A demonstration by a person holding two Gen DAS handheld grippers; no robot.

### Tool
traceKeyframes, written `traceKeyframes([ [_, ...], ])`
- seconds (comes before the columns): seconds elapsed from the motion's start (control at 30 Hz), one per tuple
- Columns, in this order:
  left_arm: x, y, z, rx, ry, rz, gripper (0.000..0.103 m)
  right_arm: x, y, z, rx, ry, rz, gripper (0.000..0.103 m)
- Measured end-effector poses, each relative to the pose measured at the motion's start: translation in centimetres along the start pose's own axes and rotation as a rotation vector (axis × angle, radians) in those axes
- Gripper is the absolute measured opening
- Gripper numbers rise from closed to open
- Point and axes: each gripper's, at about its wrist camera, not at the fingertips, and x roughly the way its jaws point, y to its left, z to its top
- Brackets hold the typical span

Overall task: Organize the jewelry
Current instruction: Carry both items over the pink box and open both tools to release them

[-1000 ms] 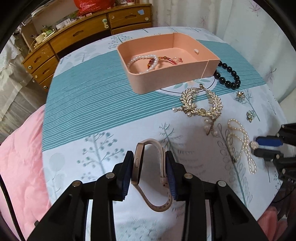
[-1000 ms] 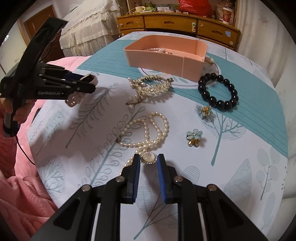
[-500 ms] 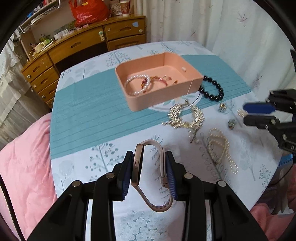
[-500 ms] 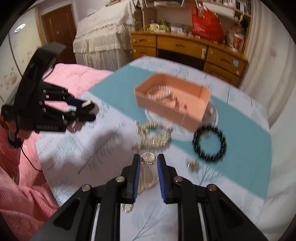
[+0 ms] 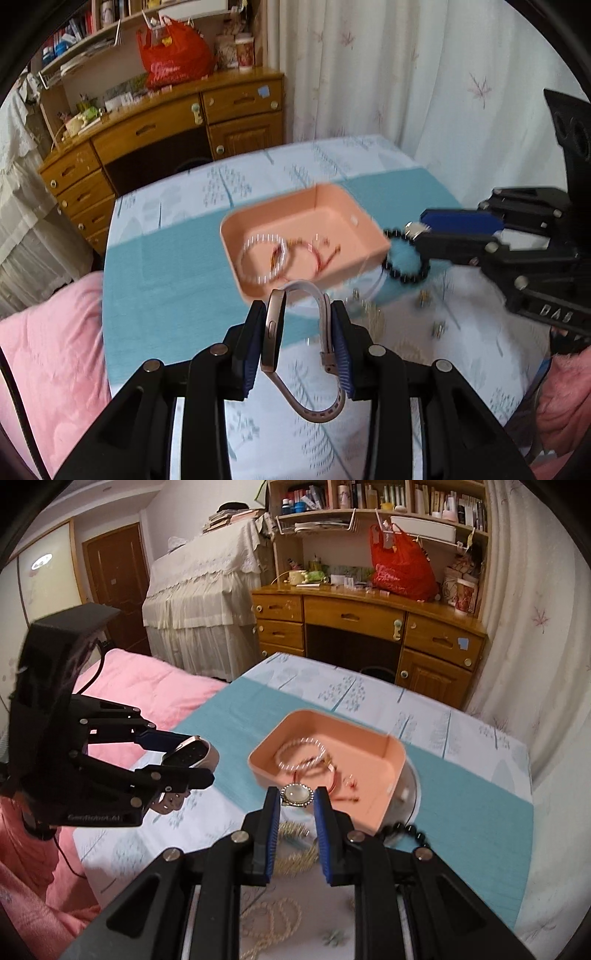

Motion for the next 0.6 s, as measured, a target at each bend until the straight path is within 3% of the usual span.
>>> traceKeyframes([
  [0.2,1.6,0.5,3.4,-0.040,-0.020,-0.021,0.034,1.1,-1.6,2.0,0.044,-0.016,0.011,0.018],
  [0.4,4.7,1.9,5.3,-0.109,0.016,0.002,0.035,2.8,-3.4,2.8,0.095,-0.001,0.015,0.019],
  [0.47,5.8,2.4,5.6,-0.142,0.040,0.021,0.050,3.5,-4.0,2.8,0.116,0.012,0.019,0.019],
  [0.6,6.7,2.5,5.4,-0.154,0.072,0.056,0.059,4.2,-4.7,2.2,0.152,0.048,0.005,0.020],
])
